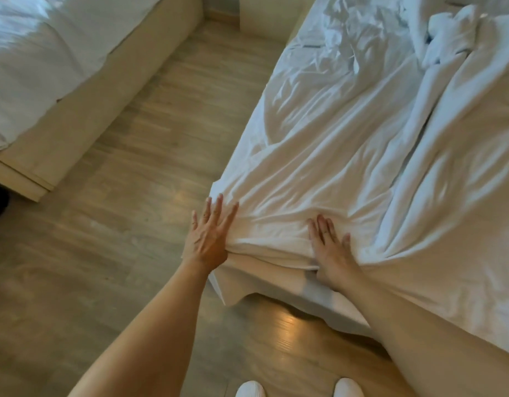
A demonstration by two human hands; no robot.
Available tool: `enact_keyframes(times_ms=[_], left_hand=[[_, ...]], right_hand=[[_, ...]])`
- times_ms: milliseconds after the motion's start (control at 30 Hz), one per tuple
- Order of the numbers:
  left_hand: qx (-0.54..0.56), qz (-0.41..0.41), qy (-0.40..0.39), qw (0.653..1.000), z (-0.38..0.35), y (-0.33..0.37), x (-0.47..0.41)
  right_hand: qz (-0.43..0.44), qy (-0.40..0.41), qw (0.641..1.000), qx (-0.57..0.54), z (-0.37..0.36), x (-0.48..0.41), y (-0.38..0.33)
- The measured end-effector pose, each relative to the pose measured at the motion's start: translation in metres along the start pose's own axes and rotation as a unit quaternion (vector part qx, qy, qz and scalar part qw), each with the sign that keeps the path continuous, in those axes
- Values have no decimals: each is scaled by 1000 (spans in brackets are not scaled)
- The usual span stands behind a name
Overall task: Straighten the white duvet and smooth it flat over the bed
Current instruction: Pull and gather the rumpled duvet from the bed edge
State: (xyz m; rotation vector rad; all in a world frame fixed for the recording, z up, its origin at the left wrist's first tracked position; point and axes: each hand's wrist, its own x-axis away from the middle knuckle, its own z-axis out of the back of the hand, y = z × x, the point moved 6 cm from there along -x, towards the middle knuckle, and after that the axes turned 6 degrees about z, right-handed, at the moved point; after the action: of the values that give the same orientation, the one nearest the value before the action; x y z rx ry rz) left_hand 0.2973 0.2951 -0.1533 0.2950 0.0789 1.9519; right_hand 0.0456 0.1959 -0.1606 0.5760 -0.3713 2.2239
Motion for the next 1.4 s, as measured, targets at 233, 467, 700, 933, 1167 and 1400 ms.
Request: enact_keyframes(times_ms=[233, 467, 700, 933, 1167, 1400], left_hand=[[-8, -86, 61, 994, -7, -17, -1], [29, 0, -16, 999, -2, -52, 31], [17, 176, 1, 984, -5, -94, 21], [-46, 19, -19, 999, 27, 16, 3], [-24, -88, -44, 995, -36, 159, -6], [-47, -171, 41, 983, -53, 134, 11]], right_hand=[[-2, 16, 1000, -5, 0, -13, -40], [27, -31, 999, -29, 6, -5, -61], [44, -3, 997, -62, 11, -12, -51], [40, 68, 997, -12, 12, -3, -32], [-1, 73, 996, 43, 8, -4, 18], [-12, 20, 1000, 1, -10, 7, -15]])
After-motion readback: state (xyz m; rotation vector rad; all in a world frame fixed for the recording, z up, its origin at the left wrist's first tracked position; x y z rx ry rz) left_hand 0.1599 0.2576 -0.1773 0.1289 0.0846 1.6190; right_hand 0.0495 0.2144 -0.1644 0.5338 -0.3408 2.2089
